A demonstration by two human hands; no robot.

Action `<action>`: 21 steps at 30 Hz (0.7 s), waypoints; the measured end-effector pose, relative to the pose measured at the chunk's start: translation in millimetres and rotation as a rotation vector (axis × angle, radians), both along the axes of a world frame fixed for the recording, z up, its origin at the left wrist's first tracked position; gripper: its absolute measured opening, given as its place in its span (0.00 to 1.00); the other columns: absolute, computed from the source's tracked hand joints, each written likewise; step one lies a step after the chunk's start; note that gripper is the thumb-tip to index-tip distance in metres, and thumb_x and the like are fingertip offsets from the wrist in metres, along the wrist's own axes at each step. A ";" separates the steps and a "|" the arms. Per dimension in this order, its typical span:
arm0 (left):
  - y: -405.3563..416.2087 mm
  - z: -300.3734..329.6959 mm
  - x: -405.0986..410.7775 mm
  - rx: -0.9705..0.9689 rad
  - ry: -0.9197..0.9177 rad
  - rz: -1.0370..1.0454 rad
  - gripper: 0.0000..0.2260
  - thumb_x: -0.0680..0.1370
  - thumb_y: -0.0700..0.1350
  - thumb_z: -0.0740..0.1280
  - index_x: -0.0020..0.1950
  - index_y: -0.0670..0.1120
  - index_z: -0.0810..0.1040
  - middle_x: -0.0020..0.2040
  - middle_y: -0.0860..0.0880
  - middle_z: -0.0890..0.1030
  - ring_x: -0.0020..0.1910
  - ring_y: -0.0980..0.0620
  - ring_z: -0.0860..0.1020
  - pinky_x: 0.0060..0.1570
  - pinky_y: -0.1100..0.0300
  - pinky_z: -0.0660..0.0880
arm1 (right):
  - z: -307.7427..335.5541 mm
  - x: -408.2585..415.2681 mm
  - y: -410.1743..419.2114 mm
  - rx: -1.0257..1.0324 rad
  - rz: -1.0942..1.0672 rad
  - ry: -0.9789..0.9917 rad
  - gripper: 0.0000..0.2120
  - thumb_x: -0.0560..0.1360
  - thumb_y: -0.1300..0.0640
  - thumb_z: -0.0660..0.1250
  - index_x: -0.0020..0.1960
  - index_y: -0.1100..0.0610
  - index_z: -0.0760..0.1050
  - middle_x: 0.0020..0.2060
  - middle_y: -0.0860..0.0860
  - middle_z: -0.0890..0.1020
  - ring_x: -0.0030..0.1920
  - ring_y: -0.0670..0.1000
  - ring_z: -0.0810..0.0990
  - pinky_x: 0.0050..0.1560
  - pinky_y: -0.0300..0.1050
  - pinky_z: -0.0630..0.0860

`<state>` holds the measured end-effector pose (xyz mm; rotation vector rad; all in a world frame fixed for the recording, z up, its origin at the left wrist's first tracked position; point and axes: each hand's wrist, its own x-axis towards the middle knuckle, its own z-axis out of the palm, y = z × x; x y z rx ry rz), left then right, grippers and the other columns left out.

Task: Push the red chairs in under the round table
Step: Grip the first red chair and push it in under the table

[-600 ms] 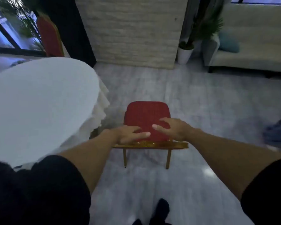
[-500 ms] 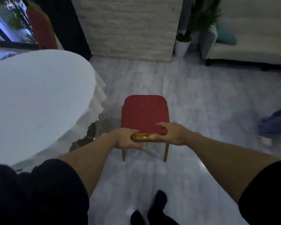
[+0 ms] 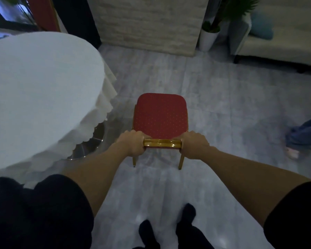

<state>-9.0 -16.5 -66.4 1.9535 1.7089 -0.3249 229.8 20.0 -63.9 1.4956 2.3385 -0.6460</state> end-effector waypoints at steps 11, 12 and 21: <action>24.2 -3.3 65.7 0.032 0.058 0.106 0.05 0.75 0.52 0.64 0.48 0.58 0.78 0.45 0.51 0.84 0.45 0.45 0.84 0.50 0.50 0.81 | -6.1 65.5 59.9 -0.001 0.245 0.046 0.21 0.76 0.60 0.65 0.62 0.40 0.82 0.44 0.49 0.84 0.42 0.52 0.82 0.42 0.47 0.79; 27.1 -2.6 78.1 0.028 0.070 0.128 0.08 0.74 0.52 0.63 0.50 0.55 0.80 0.45 0.50 0.84 0.45 0.45 0.84 0.51 0.50 0.81 | -5.5 76.4 67.5 0.010 0.251 0.035 0.18 0.76 0.58 0.65 0.60 0.43 0.83 0.45 0.50 0.84 0.42 0.53 0.82 0.44 0.48 0.81; 45.5 -9.0 211.3 0.079 -0.004 0.232 0.15 0.77 0.46 0.64 0.62 0.51 0.82 0.53 0.47 0.86 0.52 0.44 0.83 0.50 0.53 0.79 | -40.7 191.6 166.2 0.080 0.442 -0.087 0.13 0.74 0.46 0.63 0.53 0.44 0.83 0.43 0.46 0.85 0.43 0.52 0.86 0.45 0.50 0.84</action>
